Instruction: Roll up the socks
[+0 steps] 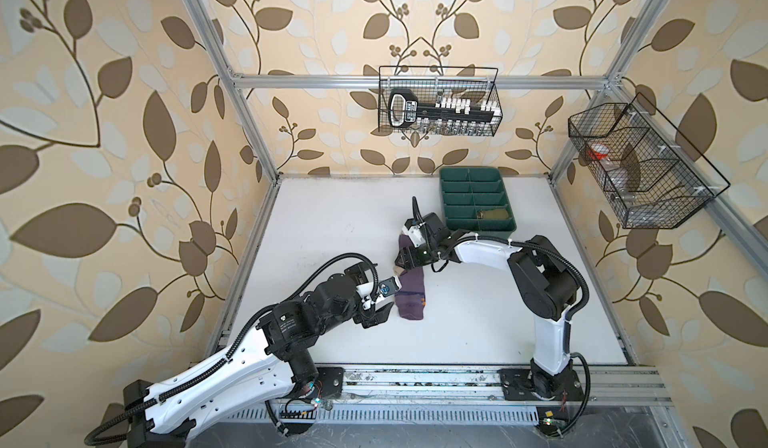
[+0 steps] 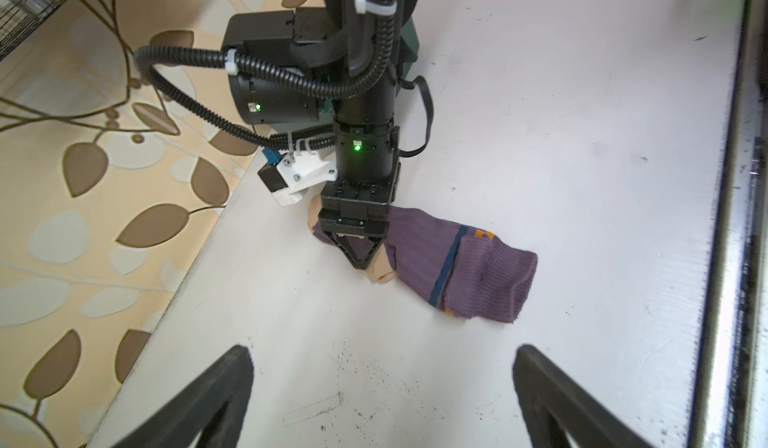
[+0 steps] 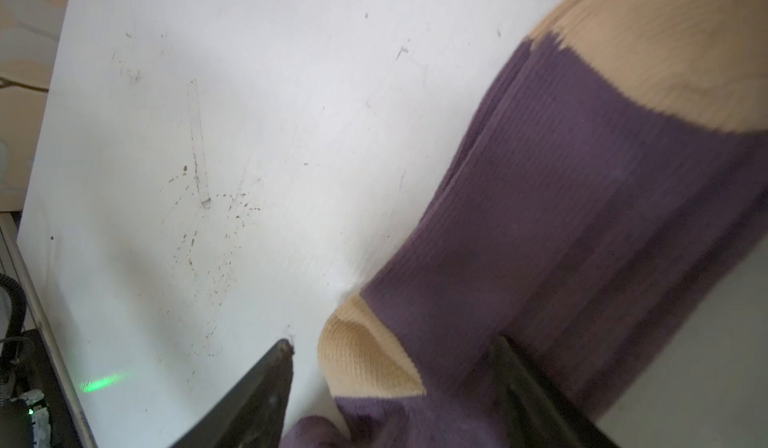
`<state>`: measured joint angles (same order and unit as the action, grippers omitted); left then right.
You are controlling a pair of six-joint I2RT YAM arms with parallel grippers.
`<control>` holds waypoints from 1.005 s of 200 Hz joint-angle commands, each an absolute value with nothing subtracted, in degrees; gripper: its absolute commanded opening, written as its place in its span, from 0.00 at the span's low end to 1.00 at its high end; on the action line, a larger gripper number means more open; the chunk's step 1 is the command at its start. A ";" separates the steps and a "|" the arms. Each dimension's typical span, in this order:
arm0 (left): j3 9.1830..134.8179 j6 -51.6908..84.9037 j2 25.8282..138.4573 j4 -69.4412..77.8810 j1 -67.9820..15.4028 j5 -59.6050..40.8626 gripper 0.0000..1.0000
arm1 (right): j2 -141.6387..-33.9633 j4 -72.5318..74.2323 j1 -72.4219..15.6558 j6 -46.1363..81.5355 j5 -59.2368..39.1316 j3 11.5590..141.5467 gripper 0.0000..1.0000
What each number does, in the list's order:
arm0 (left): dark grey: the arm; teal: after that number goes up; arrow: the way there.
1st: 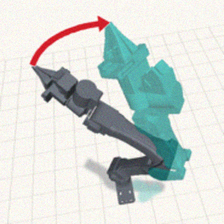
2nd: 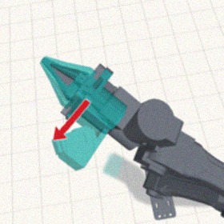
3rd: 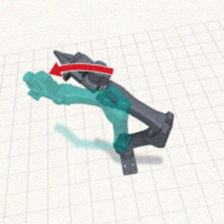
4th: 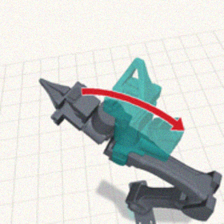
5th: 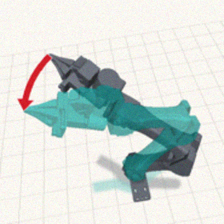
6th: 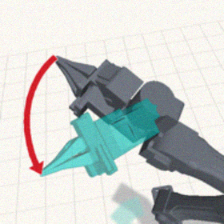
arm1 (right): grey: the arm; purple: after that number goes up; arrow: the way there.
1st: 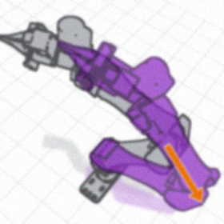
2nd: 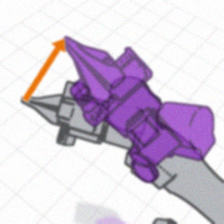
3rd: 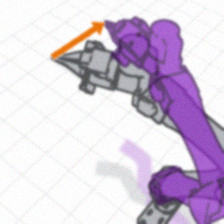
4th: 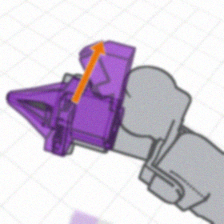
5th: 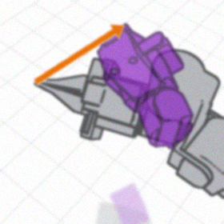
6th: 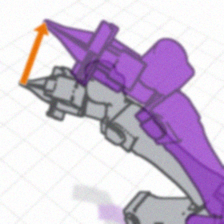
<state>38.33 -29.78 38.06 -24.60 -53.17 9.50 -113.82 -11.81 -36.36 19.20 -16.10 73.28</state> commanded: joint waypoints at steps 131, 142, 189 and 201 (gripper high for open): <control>39.16 -20.54 31.68 -17.32 -53.00 10.70 0.99 | -88.55 -16.46 -42.27 8.15 -35.90 57.21 0.87; 39.21 -20.31 31.95 -17.80 -53.00 10.69 0.99 | -91.75 -18.32 -42.41 7.85 -34.55 59.07 0.87; 37.85 -19.32 31.29 -17.33 -53.00 10.94 0.99 | -102.20 -21.47 -42.10 5.20 -32.35 64.78 0.87; 37.68 -19.18 31.37 -17.00 -53.00 11.09 0.99 | -104.67 -21.69 -42.08 4.71 -33.03 66.08 0.87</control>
<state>38.09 -20.47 31.86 -19.97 -53.17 11.00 -100.99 -18.85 -42.30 6.81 -31.99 63.09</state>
